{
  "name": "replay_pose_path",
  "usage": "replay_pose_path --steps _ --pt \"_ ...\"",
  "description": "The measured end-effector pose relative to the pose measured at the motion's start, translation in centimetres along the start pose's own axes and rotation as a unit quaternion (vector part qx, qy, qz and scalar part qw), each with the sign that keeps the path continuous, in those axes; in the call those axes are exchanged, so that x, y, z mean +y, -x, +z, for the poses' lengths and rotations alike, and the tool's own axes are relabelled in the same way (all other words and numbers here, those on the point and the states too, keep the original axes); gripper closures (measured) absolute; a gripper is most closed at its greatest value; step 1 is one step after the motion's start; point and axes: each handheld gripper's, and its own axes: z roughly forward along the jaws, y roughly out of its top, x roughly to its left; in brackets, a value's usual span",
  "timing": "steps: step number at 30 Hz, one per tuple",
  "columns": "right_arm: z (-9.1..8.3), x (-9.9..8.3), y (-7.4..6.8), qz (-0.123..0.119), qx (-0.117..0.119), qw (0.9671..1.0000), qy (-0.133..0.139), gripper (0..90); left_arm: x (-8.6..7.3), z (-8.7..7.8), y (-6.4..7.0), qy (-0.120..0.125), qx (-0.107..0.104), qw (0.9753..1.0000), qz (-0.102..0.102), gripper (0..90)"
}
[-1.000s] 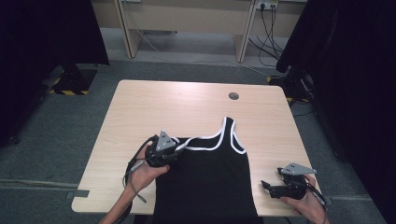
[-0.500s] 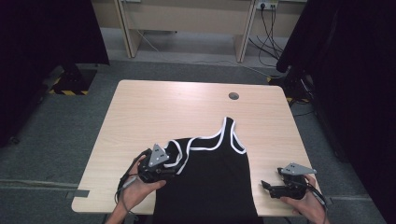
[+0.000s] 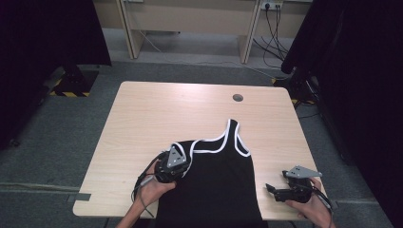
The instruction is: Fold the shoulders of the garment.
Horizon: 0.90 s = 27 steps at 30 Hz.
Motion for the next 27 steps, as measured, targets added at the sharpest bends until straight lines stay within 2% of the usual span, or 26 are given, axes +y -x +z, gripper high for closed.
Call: replay_pose_path --steps 3,5,6,9,13,15,16,17,18,19,24,27 --pt "0.0 0.0 0.0 0.0 0.0 1.0 -0.001 12.8 0.6 -1.3 0.8 0.016 -0.007 0.9998 0.011 85.4" --pt "0.0 0.0 0.0 0.0 0.0 1.0 0.0 12.8 0.5 -1.6 0.8 0.008 0.011 0.9997 0.02 82.7" --pt "0.0 0.0 0.0 0.0 0.0 1.0 -0.001 12.8 0.3 -1.5 0.6 0.0 0.022 0.9996 0.019 79.8" --pt "0.0 0.0 0.0 0.0 0.0 1.0 -0.001 12.8 -0.5 -0.7 0.1 -0.018 0.028 0.9994 0.0 66.4" --pt "0.0 0.0 0.0 0.0 0.0 1.0 0.0 12.8 -1.1 0.7 0.0 -0.04 0.024 0.9988 -0.013 56.1" --pt "0.0 0.0 0.0 0.0 0.0 1.0 0.0 12.8 -1.3 1.4 -0.1 -0.048 0.024 0.9985 -0.011 60.7" --pt "0.0 0.0 0.0 0.0 0.0 1.0 0.0 12.8 -1.3 1.6 -0.2 -0.051 0.026 0.9984 -0.005 74.4" --pt "0.0 0.0 0.0 0.0 0.0 1.0 0.0 12.8 -1.2 1.7 -0.3 -0.047 0.028 0.9985 -0.004 74.4" --pt "0.0 0.0 0.0 0.0 0.0 1.0 0.0 12.8 -1.0 1.6 -0.3 -0.039 0.026 0.9989 0.001 80.8" --pt "0.0 0.0 0.0 0.0 0.0 1.0 0.0 12.8 -0.8 1.3 -0.2 -0.029 0.022 0.9993 0.001 83.4" --pt "0.0 0.1 0.0 0.0 0.0 1.0 0.0 12.8 0.8 -1.1 0.4 0.025 -0.005 0.9996 -0.014 84.2" --pt "0.1 0.1 0.0 -0.001 0.0 1.0 0.0 12.8 0.1 -1.6 0.5 0.022 -0.018 0.9993 -0.026 82.9"
